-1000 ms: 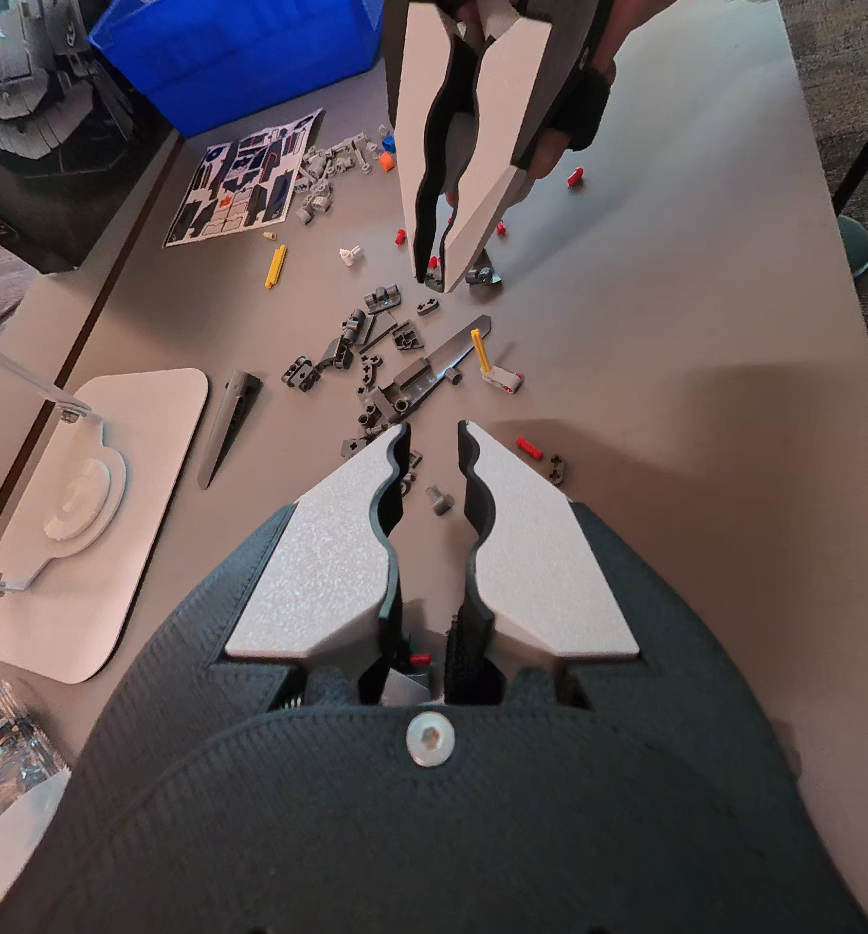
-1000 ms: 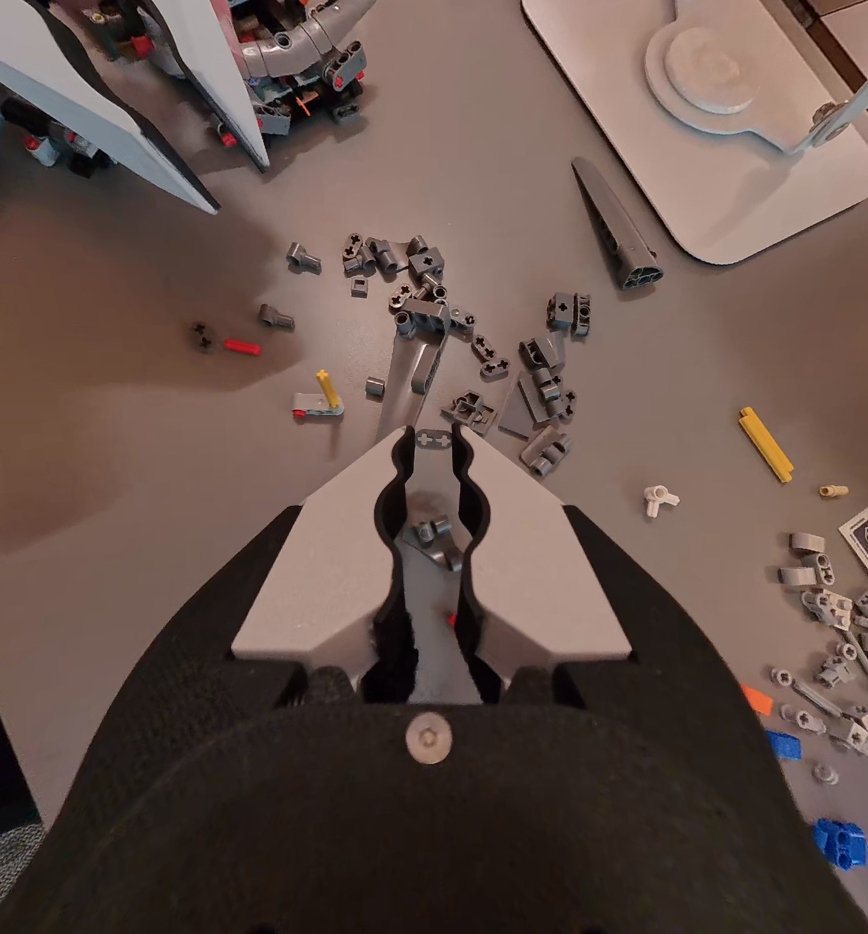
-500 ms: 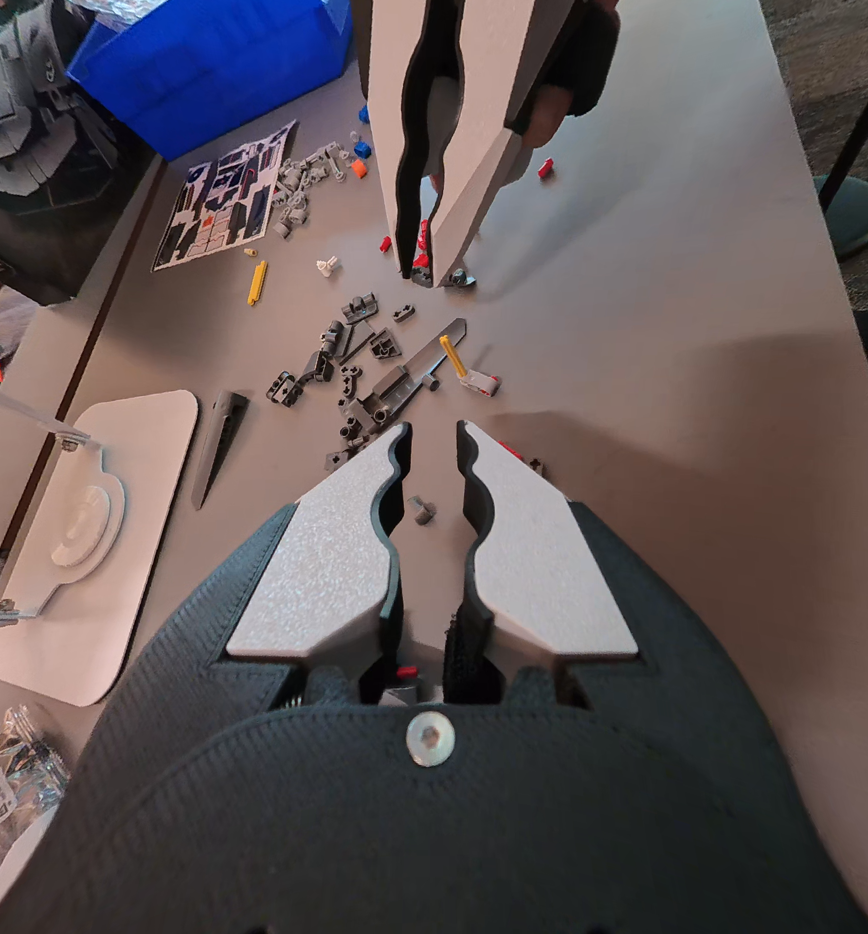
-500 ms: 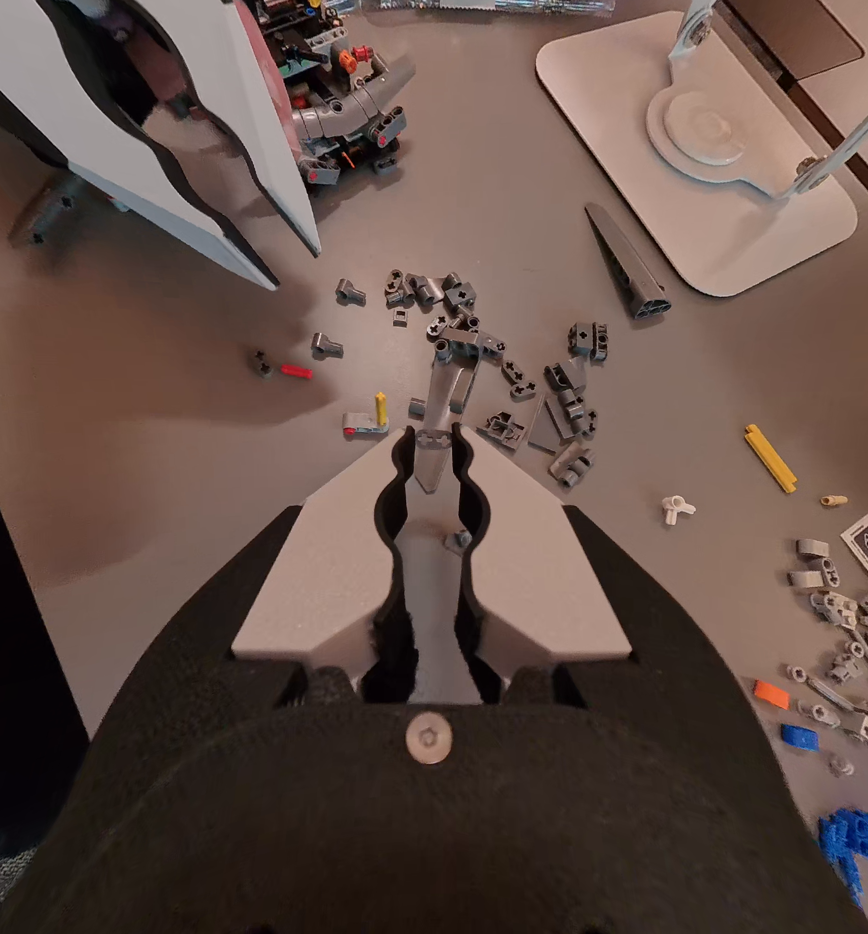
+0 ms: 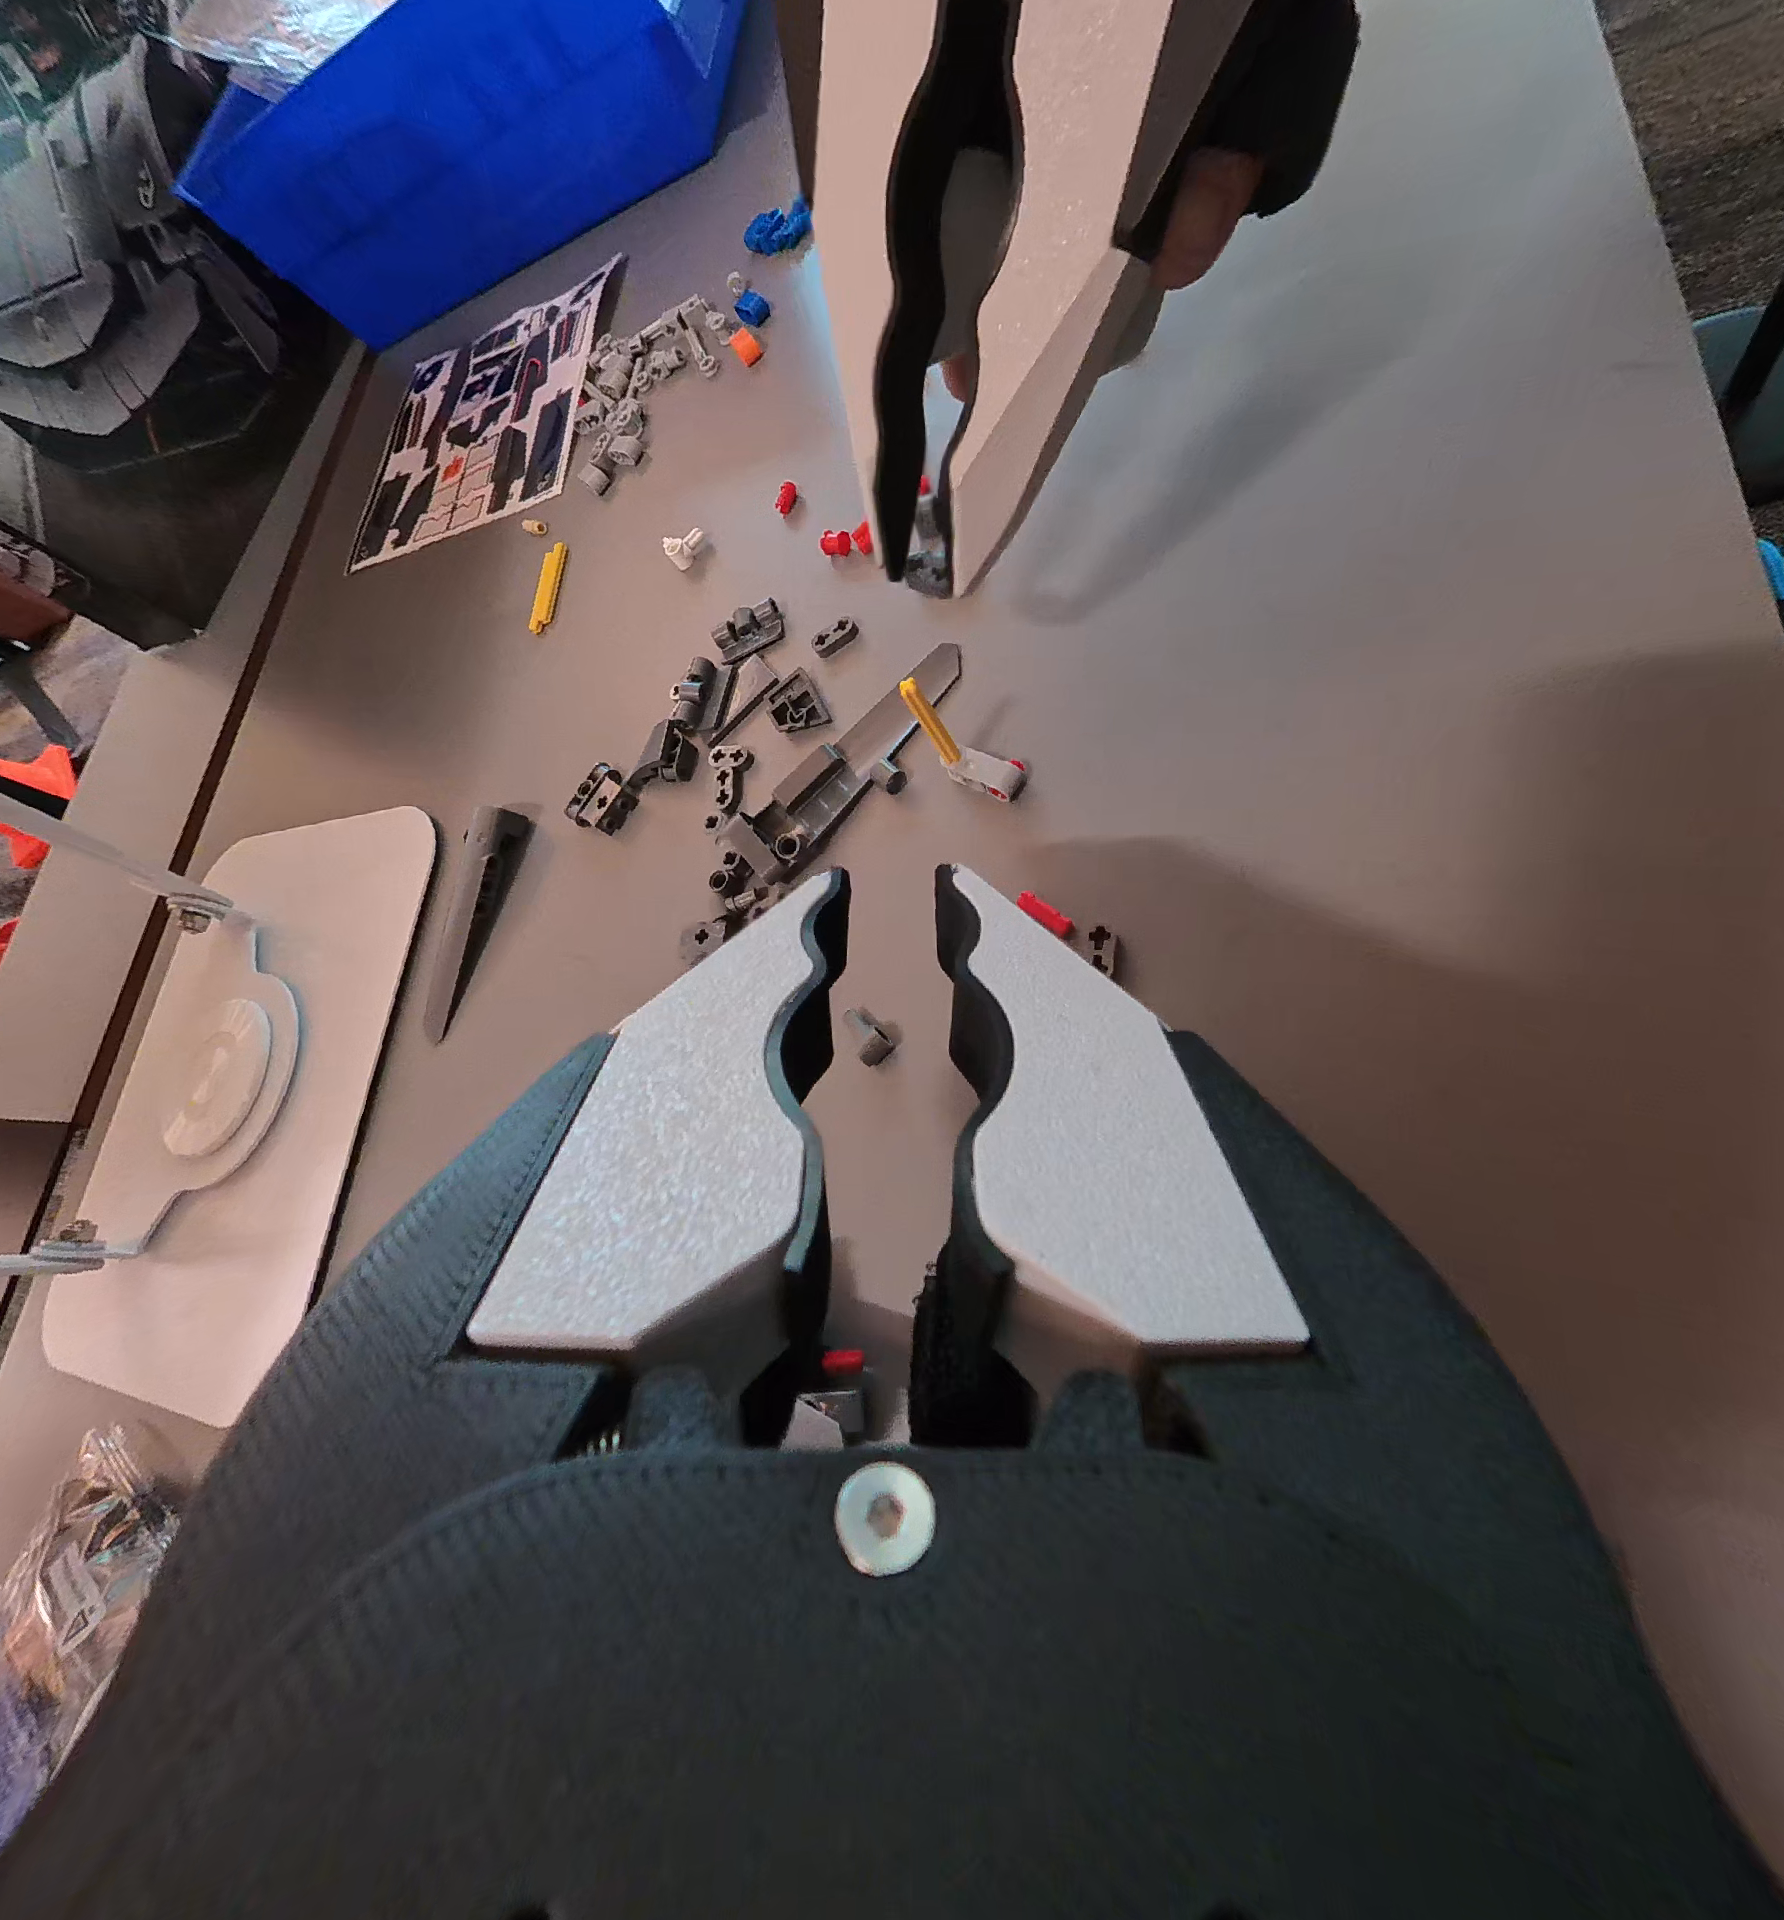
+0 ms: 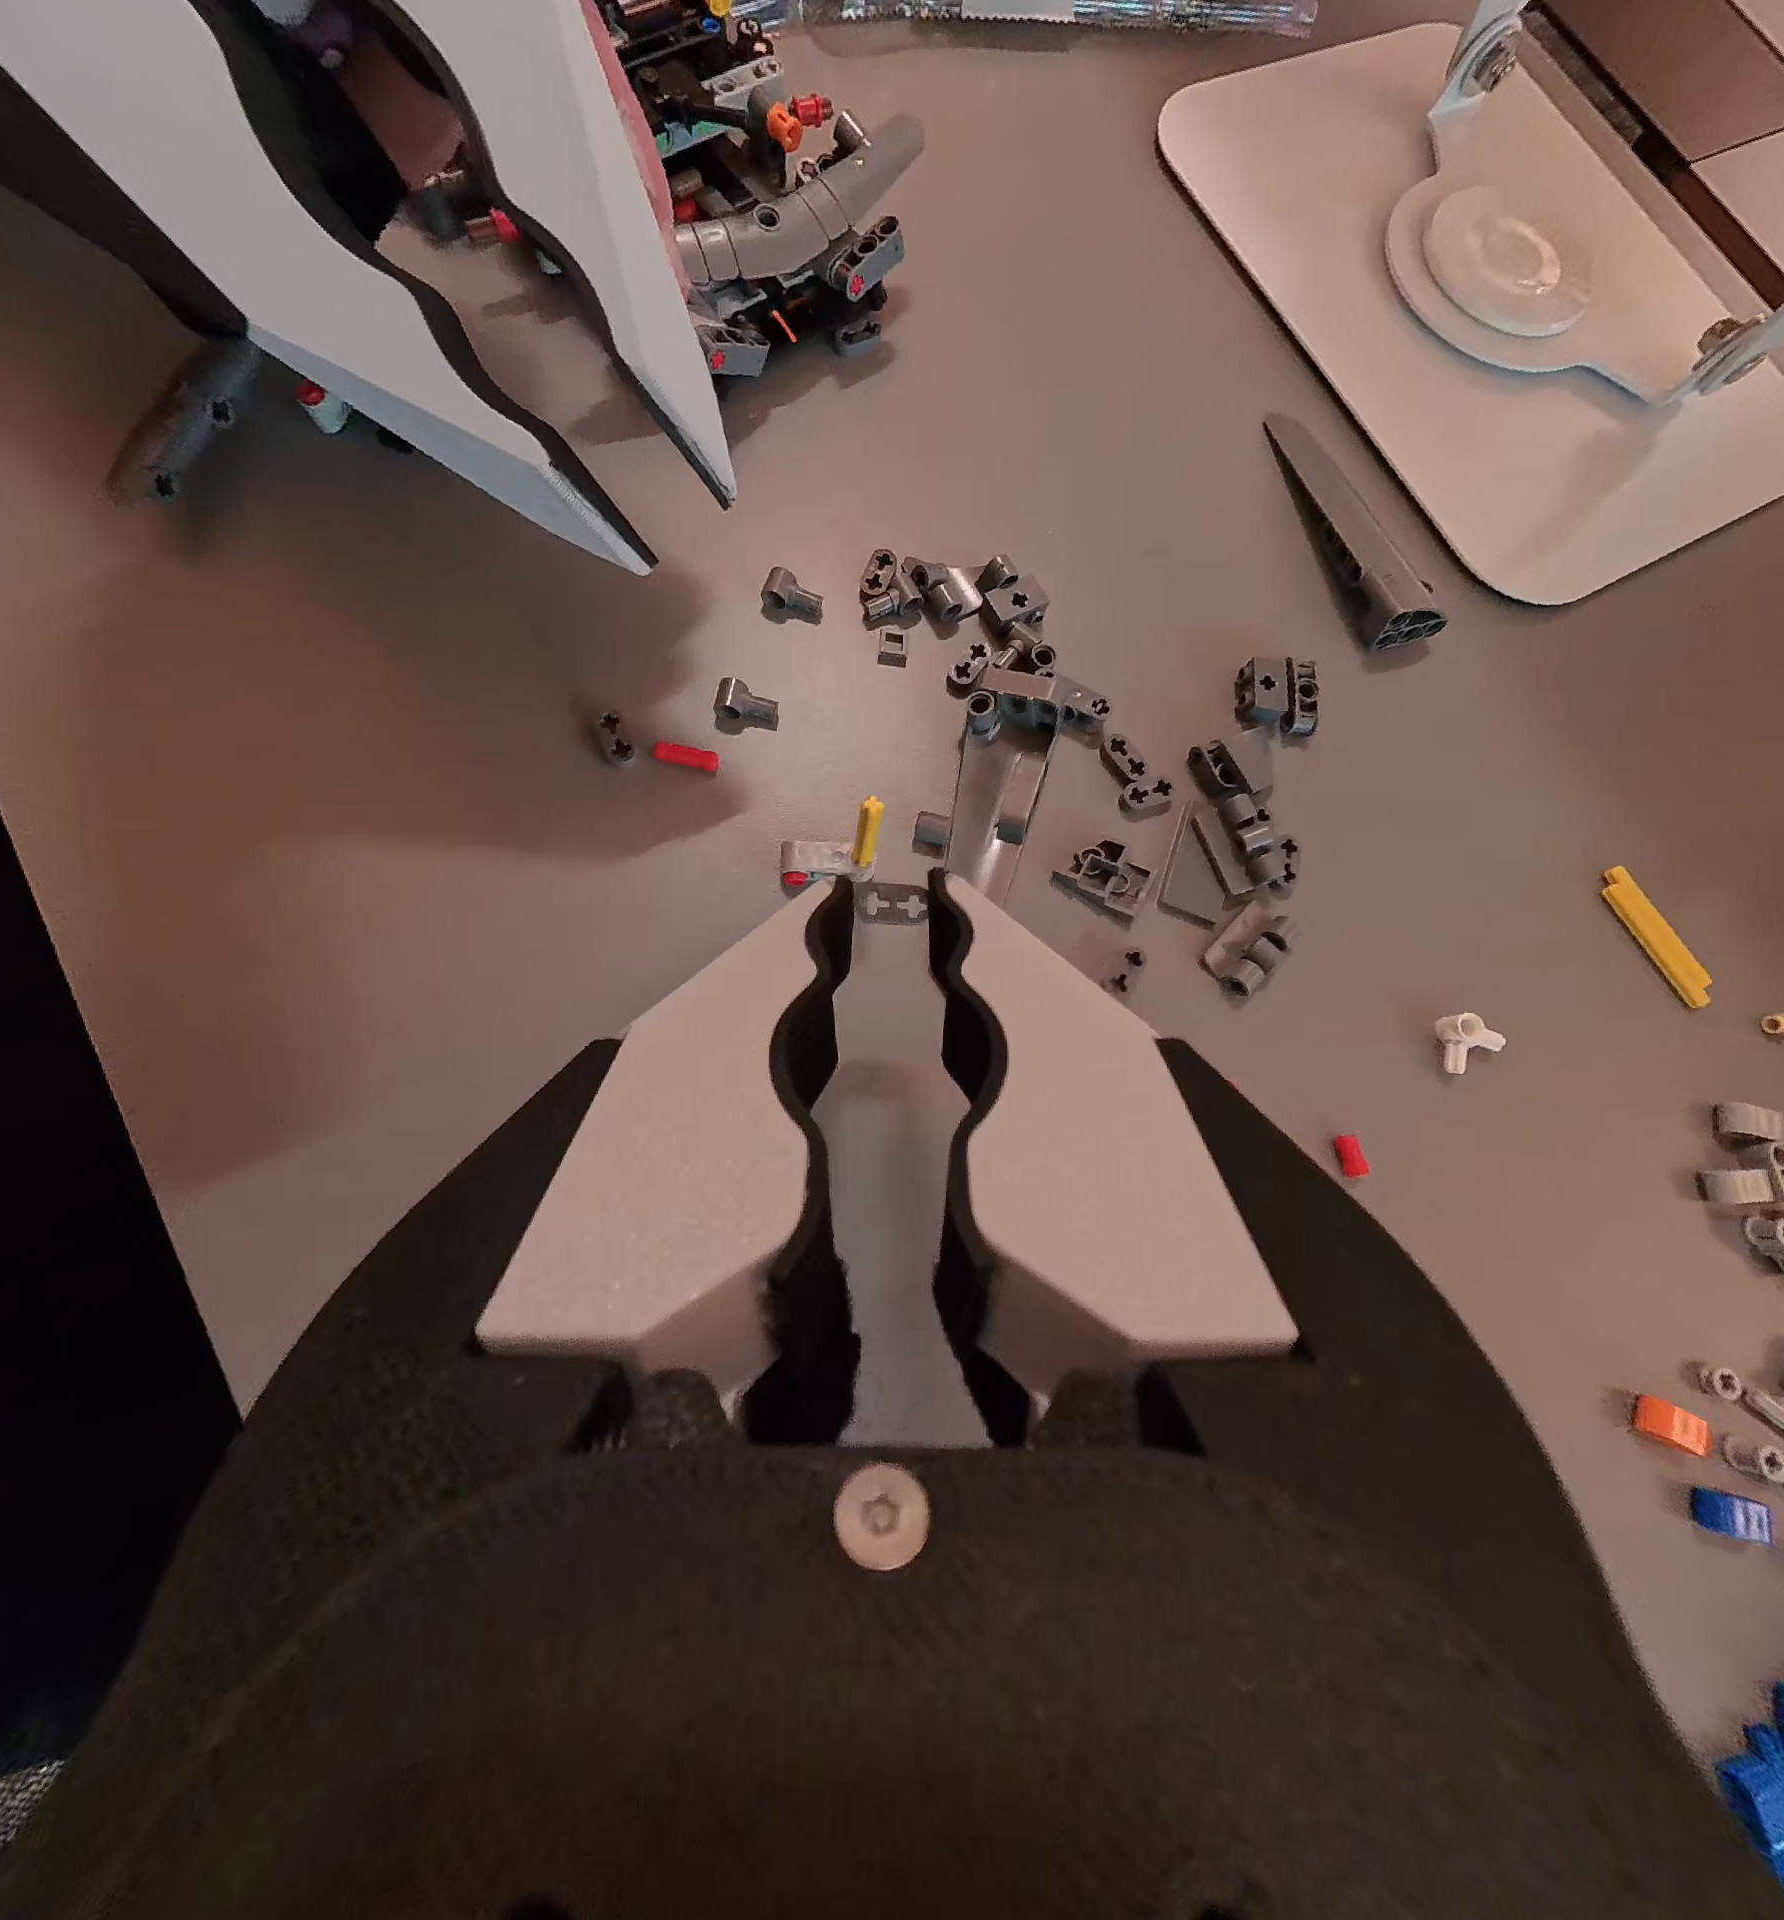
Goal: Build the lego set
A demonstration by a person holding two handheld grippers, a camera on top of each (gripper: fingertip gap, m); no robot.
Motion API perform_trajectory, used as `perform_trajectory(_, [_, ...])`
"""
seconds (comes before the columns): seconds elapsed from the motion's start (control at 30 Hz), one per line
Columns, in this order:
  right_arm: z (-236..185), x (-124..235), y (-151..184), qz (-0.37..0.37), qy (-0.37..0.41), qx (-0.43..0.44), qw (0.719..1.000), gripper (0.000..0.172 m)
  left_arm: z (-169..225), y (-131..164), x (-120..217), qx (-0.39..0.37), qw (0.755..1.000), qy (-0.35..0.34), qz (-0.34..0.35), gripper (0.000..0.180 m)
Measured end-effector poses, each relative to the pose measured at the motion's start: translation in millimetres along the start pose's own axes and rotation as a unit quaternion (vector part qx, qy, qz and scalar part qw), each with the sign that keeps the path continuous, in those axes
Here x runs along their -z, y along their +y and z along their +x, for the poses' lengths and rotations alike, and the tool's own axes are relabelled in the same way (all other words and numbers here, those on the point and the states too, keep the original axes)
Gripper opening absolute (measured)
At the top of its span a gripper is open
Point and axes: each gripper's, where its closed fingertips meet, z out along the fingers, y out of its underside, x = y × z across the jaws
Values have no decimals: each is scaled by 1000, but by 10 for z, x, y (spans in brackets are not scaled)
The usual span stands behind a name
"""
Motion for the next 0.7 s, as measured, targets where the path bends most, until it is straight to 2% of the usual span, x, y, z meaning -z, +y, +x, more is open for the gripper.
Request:
perform_trajectory(0.3, [-90, 13, 42, -1, 3, -5, 1000, 12, 36, 8, -8, 2, 1000, 6, 1, 14])
perform_trajectory(0.53, [-354, -67, 256, -33, -28, 9, 999, 12, 97, 24, -6, -2, 1000, 12, -1, 14])
perform_trajectory(0.7, [-339, -60, 165, -12, -11, 14, 1000, 12, 118, 12, -26, -5, 1000, 14, -1, 13])
